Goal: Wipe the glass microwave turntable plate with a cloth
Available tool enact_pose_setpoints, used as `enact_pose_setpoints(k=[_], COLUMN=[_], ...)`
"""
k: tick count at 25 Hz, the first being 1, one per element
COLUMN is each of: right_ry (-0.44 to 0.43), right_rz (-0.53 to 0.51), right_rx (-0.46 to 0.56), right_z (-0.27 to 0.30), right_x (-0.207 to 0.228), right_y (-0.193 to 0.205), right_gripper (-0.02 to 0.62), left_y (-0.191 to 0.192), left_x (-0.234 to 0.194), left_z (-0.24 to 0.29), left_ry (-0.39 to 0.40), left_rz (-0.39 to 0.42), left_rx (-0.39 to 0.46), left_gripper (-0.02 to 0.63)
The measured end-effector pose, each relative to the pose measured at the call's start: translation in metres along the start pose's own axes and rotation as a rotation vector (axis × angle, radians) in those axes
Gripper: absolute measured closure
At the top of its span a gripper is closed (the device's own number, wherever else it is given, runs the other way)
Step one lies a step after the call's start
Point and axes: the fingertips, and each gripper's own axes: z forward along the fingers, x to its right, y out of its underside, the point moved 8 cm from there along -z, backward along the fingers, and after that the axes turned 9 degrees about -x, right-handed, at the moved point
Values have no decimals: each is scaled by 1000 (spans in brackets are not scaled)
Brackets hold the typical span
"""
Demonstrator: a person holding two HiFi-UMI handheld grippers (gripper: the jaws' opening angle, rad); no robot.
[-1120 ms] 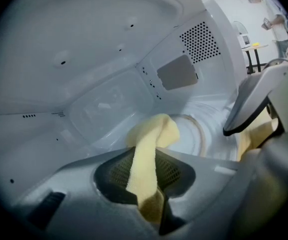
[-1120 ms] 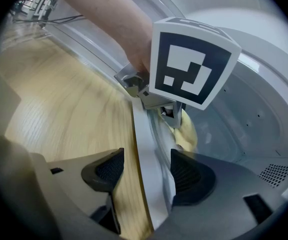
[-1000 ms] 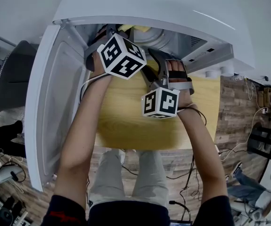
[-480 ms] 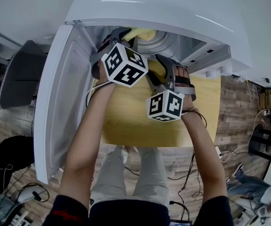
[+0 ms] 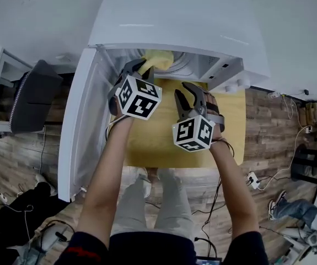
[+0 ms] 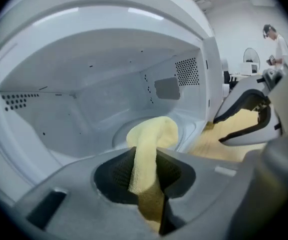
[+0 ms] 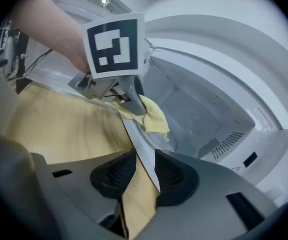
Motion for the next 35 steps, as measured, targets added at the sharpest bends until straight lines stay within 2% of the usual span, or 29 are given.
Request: enact_pose_setpoints(k=[4,6,11,15,19,22,28,32,35], right_ry=[14,12,-3,-10,-51,-88,-58,-48,-33], right_rz=[83,133,287,411,563,683,724,755,796], right_rx=[-4,3,34,55,78,95,144,198,243], right_z=[-22,-33,-68,-101,-132,-154,-203,-237,-262], right_x=[12,17,32,43,48,50,51,48,44], right_y=[-8,-14,-31,-42,-47,-49,-62,-74,-81], right_gripper=[552,571,584,584,584,585,586,586,586], left_y=[8,10,6,9,7,2,-7,-10,-10], left_x=[9,13,24,32,34,33,29,20,17], left_z=[-21,-33,-74,-107,-139,-166,-226,-269,-300], left_ry=[50,68,89,126,178,188,199,218,229], left_rz=[-37,-51,-69,-128,-181,-204,-179,-208,-188], left_rx=[-21,-29,14,37,61,98,178,238,292], left_gripper=[543,543,543,543,543,543,543,543,543])
